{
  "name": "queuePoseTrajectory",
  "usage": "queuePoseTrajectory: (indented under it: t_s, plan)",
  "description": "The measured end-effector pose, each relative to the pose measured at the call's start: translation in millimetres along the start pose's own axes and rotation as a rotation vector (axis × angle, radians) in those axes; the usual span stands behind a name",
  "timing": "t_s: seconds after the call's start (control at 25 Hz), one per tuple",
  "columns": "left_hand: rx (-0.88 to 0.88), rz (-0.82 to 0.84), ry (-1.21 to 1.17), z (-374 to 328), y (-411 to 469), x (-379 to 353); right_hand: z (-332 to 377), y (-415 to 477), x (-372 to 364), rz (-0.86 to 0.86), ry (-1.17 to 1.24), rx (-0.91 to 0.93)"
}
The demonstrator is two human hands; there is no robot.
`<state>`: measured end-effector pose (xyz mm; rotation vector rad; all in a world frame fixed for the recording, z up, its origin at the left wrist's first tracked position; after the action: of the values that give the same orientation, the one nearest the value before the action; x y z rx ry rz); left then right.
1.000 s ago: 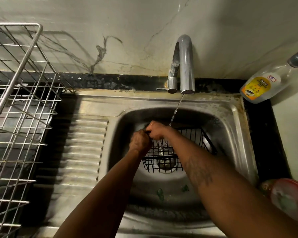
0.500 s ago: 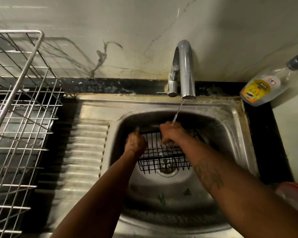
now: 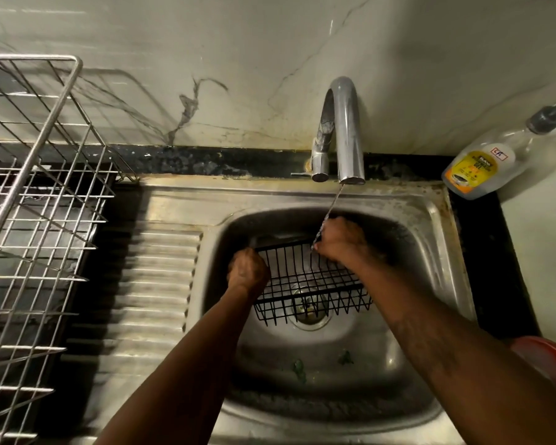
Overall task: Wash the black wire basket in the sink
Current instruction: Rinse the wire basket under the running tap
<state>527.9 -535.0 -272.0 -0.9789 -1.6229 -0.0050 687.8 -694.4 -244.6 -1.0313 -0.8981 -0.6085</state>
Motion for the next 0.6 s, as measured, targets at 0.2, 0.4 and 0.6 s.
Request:
queuePoseTrajectory:
  t_s: [0.2,0.4,0.6]
  plan:
    - [0.006,0.061,0.031,15.3,3.1,-4.5,2.6,-30.5,15.9,-0.259,-0.239,-0.003]
    - [-0.060,0.079,0.338,11.6,-2.3,-2.6,-23.9,-19.5,-1.2,-0.069,-0.131,-0.030]
    - [-0.232,0.034,0.327,-27.7,-12.1,-2.4,-4.4,1.7,-14.0,0.047,0.003,0.114]
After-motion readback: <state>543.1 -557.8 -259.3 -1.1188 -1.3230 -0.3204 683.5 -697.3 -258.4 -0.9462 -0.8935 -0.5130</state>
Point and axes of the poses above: each hand's wrist, its own y-axis towards the middle knuckle, its own x-axis out of the back of the hand, z = x × y, the point moved 5 cm from there along y, towards the middle knuckle, and after that the axes turned 4 degrees about y, right-handed, at the moved point
